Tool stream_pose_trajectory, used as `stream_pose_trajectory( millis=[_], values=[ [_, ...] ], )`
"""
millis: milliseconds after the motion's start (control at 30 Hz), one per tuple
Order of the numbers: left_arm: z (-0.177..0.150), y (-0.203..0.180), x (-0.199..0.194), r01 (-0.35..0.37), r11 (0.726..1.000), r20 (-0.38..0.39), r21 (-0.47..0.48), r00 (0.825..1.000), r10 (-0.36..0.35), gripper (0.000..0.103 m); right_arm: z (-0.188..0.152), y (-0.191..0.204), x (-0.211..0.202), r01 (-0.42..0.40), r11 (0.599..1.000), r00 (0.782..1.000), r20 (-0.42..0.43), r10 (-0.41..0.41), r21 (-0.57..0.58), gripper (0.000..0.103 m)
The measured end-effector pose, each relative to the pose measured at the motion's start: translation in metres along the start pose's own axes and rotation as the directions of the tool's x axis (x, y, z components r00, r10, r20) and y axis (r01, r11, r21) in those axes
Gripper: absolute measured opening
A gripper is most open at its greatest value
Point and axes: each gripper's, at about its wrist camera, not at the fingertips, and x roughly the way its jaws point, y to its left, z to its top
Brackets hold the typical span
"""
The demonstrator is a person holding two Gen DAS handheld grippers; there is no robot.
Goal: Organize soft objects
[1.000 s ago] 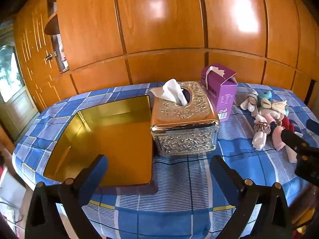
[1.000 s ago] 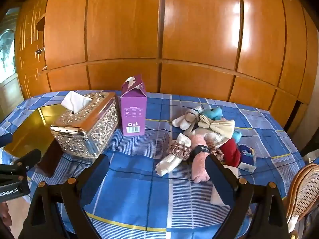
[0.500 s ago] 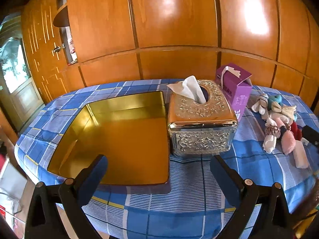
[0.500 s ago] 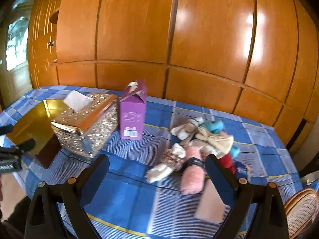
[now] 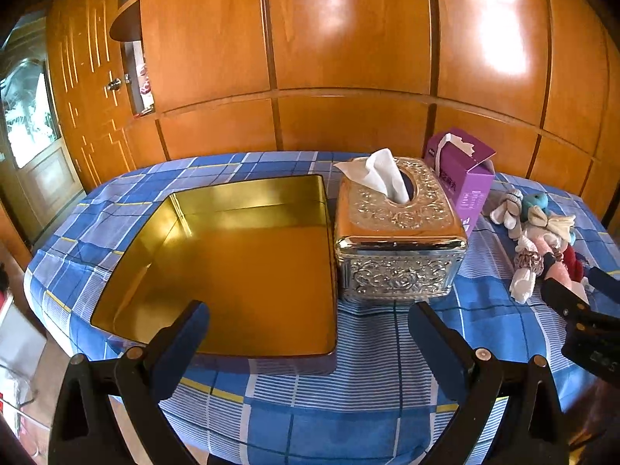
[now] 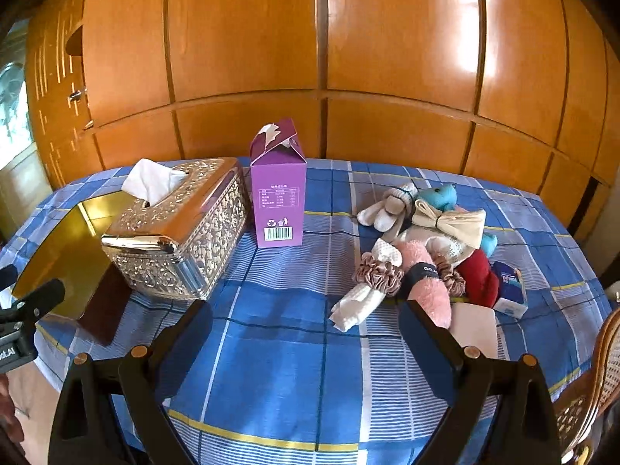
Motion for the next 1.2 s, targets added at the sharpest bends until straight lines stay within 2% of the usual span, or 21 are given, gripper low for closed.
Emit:
stream_pose_trajectory(
  millis=[500, 1200],
  values=[
    [-0.002, 0.017, -0.009, 0.015, 0.999, 0.028, -0.032, 1.0, -0.014, 0.103, 0.0, 0.034, -0.005, -0.01, 1.0, 1.0, 0.015, 0.01, -0.014, 0.098],
    [-0.005, 0.008, -0.002, 0.038, 0.999, -0.004, -0.019, 0.999, -0.038, 0.103, -0.001, 0.026, -0.002, 0.006, 1.0, 1.0, 0.017, -0.006, 0.003, 0.098]
  ],
)
